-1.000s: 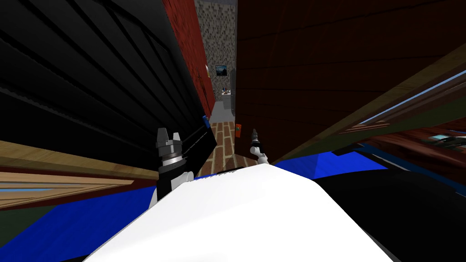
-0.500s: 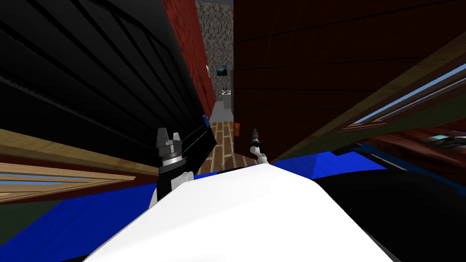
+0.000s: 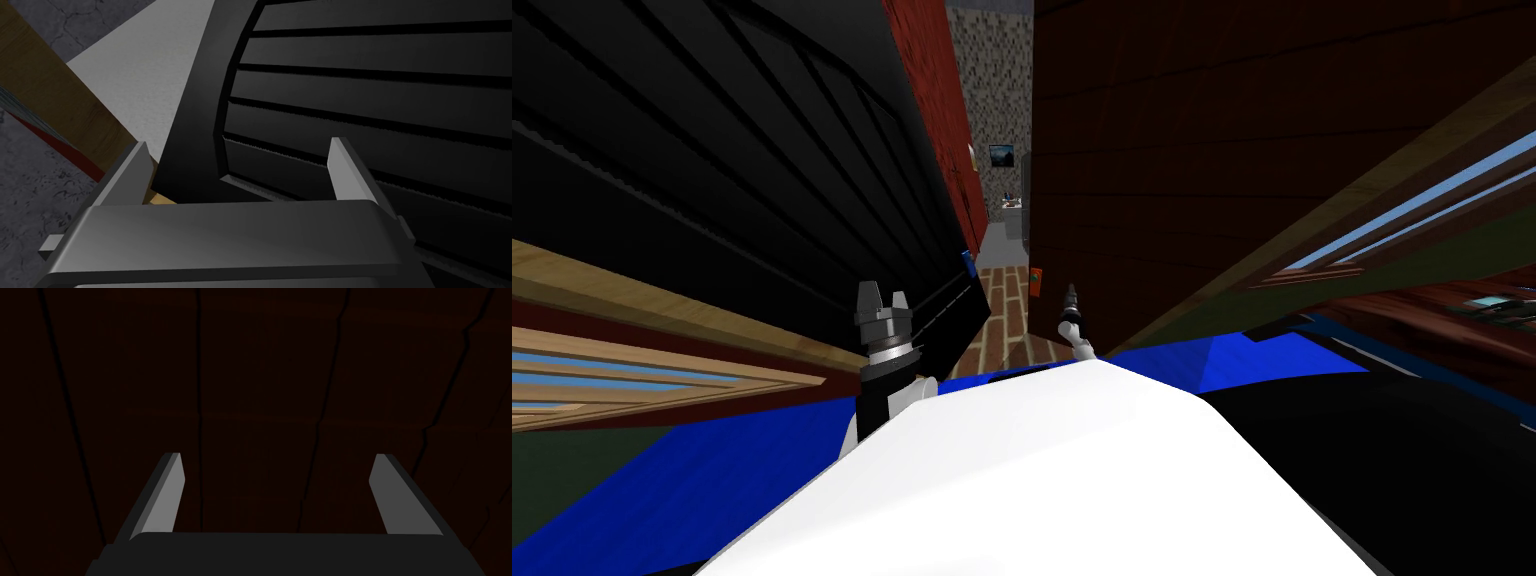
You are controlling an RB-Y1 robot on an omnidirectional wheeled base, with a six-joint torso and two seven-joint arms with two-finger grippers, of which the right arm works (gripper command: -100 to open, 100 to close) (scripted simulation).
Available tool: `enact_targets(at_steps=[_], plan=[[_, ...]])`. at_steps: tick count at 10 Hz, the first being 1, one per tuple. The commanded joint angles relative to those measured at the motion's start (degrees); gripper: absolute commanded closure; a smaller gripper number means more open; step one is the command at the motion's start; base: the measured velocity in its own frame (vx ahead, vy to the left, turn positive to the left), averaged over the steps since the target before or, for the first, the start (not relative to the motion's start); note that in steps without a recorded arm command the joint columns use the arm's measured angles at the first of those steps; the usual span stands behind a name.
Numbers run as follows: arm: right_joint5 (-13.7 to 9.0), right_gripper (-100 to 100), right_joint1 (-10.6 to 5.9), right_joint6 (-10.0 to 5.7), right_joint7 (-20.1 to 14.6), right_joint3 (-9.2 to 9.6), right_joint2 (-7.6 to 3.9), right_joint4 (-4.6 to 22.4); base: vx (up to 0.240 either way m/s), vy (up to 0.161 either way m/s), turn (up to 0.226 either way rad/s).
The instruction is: Push the door open
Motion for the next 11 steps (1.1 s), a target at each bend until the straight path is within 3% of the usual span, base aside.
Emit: enact_targets(at_steps=[1,7,10,11], plan=[[-1.6,-100,-0.18,-0.71,1.4,0.17,1.27,0.2,-0.079,0.15,0.034],[-4.4,-100,-0.41,-1.82,4.0,0.41,5.08,0.4,-0.026,0.197,0.024],[-4.8,-100,-0.44,-1.96,4.3,0.45,5.89,0.4,-0.006,0.209,0.017],[-4.7,-100,-0.45,-1.83,4.4,0.37,5.76,0.3,-0.007,0.056,0.005]])
